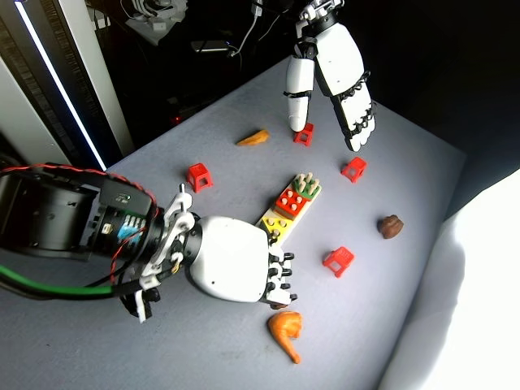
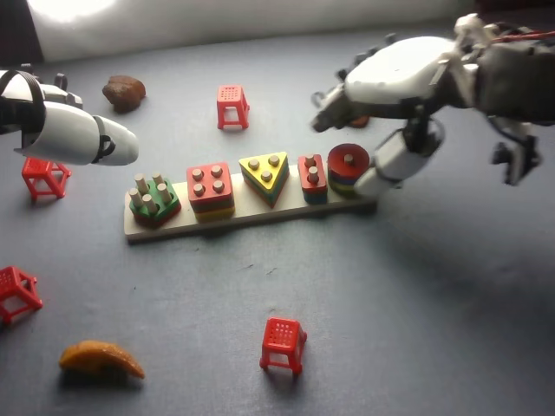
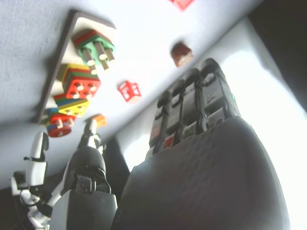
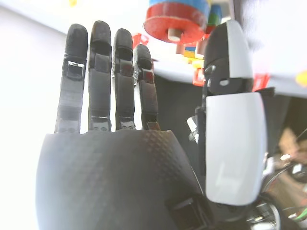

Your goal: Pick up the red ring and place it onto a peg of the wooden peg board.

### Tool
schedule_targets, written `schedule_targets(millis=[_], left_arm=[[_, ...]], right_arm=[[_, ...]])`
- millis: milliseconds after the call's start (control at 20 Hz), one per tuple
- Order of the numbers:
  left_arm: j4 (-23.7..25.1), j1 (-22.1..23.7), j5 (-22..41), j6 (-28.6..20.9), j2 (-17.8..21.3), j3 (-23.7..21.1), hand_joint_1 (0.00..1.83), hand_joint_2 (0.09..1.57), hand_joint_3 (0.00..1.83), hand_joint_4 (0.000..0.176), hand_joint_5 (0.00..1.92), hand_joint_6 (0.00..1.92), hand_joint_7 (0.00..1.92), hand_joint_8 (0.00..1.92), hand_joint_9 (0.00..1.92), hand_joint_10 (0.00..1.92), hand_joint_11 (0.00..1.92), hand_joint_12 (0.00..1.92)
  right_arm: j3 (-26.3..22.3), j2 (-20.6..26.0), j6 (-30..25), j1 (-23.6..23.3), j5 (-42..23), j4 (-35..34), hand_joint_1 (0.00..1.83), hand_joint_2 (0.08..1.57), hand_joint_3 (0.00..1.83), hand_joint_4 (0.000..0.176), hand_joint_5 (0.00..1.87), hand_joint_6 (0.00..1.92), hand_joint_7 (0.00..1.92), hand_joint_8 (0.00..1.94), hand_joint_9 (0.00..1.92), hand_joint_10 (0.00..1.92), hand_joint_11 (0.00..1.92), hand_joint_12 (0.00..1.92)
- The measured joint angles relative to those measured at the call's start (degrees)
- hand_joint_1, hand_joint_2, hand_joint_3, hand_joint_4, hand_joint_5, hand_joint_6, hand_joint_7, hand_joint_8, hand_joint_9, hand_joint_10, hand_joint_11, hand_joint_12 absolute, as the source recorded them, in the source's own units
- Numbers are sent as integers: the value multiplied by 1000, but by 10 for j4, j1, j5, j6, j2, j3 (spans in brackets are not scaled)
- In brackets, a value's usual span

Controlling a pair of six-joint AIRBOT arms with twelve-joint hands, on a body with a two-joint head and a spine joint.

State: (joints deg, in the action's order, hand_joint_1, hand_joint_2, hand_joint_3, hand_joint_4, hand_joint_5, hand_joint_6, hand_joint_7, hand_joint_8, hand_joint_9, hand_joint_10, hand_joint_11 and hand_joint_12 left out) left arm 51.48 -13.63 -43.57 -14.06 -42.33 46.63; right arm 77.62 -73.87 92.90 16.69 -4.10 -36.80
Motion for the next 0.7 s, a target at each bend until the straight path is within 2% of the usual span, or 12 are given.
schedule_targets(millis=[150,250,300,350,400,450,500,550,600,650,700], left_arm=[[0,0,1,0,0,-2,0,1207,0,0,34,8,9,3,0,0,0,0],[0,1,1,0,0,-2,0,1208,0,0,22,3,0,0,0,0,0,0],[0,2,2,0,0,-2,0,1207,0,0,25,3,0,0,0,0,0,0],[-1,2,2,0,0,-2,0,1205,0,0,18,0,0,0,0,0,0,0],[0,2,1,0,0,-2,0,1207,0,0,13,0,0,0,0,0,0,0],[0,2,1,0,0,-2,0,1212,2,0,33,8,3,1,0,0,0,0],[0,2,1,0,0,-2,0,1210,1,0,43,12,7,3,0,0,0,0],[0,2,1,0,0,-2,0,1213,3,0,34,7,1,0,0,0,0,0],[0,2,1,0,1,-2,0,1216,4,0,36,7,5,2,0,0,0,0],[0,3,1,0,2,-2,0,1219,5,0,40,8,10,4,0,0,0,0],[0,3,2,0,3,-2,0,1214,2,0,48,11,19,7,0,0,0,0]], right_arm=[[-63,76,0,0,-7,-29,844,973,7,0,460,0,574,0,590,0,255,898],[-99,116,0,0,-8,-30,686,953,0,0,617,15,697,8,710,17,415,814],[-132,151,0,-1,-10,-30,532,980,0,0,759,66,850,72,828,72,421,918],[-163,186,1,-1,-9,-30,508,941,8,0,664,1148,746,1221,726,1194,537,1425],[-187,211,2,-1,-7,-30,368,993,20,0,772,1766,812,1797,821,1776,645,1822],[-209,236,9,-1,-2,-30,306,1036,9,0,1080,1890,1136,1912,1197,1892,1244,1901],[-226,255,11,-1,1,-30,276,1156,38,0,1350,1915,1441,1935,1526,1915,1648,1917],[-248,284,21,-1,2,-30,431,1289,28,0,1421,1920,1553,1940,1618,1920,1732,1920],[-261,302,35,-1,3,-30,579,1352,27,0,1408,1921,1576,1941,1636,1921,1740,1921],[-272,315,50,-1,4,-30,731,1393,22,0,1388,1921,1581,1941,1644,1921,1751,1921],[-278,325,55,-1,5,-29,985,1401,8,0,1387,1921,1593,1941,1654,1921,1764,1921]])
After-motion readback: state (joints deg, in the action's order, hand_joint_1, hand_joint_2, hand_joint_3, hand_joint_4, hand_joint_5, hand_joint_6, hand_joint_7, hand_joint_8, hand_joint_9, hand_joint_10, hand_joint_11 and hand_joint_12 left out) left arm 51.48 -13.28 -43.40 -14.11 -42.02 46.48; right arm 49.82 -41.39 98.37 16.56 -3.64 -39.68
